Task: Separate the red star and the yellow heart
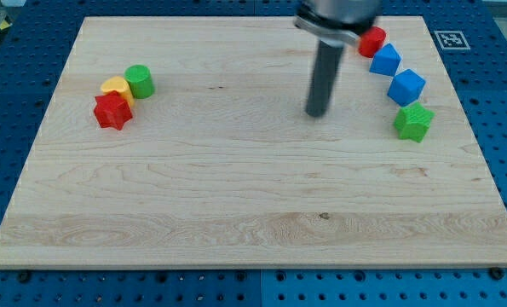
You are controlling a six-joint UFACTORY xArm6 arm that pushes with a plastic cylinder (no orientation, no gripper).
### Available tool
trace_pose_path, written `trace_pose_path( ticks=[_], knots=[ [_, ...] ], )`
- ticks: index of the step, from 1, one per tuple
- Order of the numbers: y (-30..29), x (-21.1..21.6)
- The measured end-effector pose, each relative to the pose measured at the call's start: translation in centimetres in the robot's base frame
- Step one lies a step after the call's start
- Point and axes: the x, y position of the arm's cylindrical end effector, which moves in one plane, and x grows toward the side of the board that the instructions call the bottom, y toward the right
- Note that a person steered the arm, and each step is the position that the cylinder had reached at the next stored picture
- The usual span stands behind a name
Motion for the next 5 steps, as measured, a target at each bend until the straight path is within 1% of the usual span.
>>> trace_pose_path(
  ticks=[1, 3, 4, 5],
  knots=[
    [-7.4, -5.1],
    [-25.0, -7.9],
    [-29.4, -8.0],
    [-30.4, -4.7]
  ],
)
